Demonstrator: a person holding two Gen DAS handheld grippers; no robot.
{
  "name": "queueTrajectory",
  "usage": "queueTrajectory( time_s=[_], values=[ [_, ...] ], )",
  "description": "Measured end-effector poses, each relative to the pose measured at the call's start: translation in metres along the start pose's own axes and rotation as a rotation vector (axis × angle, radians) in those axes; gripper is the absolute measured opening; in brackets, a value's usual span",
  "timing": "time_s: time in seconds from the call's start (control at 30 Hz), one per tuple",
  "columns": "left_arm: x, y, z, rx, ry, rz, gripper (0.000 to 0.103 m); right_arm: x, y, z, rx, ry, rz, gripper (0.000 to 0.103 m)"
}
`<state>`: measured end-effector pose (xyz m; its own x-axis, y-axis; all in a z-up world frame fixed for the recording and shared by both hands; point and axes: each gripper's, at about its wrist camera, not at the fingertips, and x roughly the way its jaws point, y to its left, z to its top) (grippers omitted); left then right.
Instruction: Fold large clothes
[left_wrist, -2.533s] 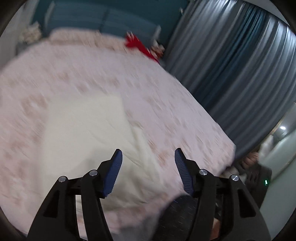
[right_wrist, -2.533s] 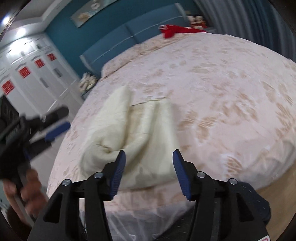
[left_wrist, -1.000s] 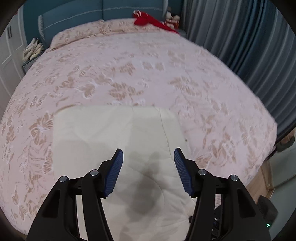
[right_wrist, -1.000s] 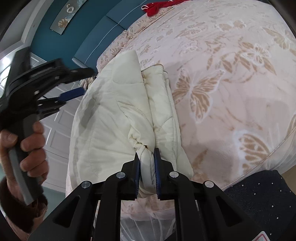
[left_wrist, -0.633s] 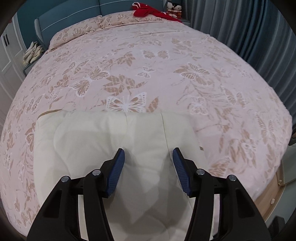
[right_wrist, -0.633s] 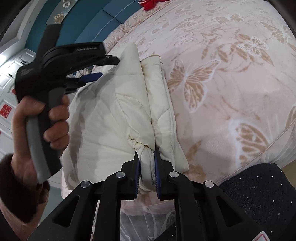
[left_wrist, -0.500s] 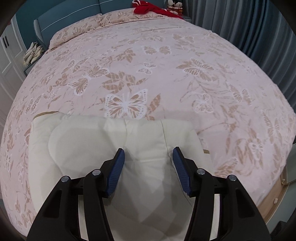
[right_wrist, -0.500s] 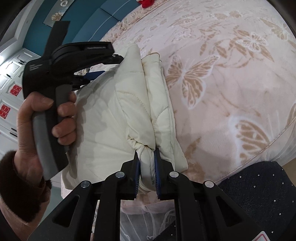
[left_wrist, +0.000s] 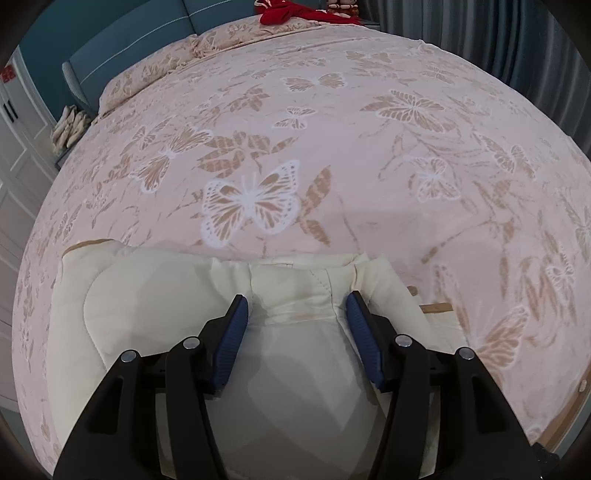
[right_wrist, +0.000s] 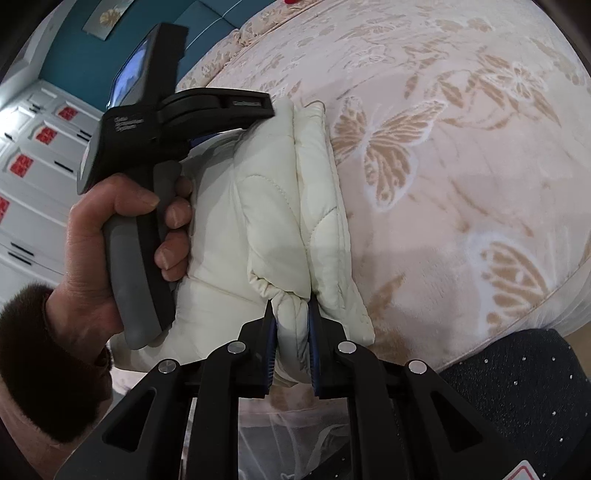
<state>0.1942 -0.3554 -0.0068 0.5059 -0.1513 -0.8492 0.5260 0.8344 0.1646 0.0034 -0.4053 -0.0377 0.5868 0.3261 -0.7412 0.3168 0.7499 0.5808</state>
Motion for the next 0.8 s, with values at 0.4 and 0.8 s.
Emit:
queueTrajectory(
  time_s=[0.4, 0.8],
  values=[
    [0.016, 0.001, -0.003, 0.005, -0.025, 0.004, 0.057, 0.008, 0.003, 0.001, -0.009, 0.002, -0.004, 0.01],
    [-0.047, 0.059, -0.004, -0.232, -0.029, -0.192, 0.056, -0.055, 0.02, 0.019, -0.028, -0.111, 0.042, 0.04]
  ],
)
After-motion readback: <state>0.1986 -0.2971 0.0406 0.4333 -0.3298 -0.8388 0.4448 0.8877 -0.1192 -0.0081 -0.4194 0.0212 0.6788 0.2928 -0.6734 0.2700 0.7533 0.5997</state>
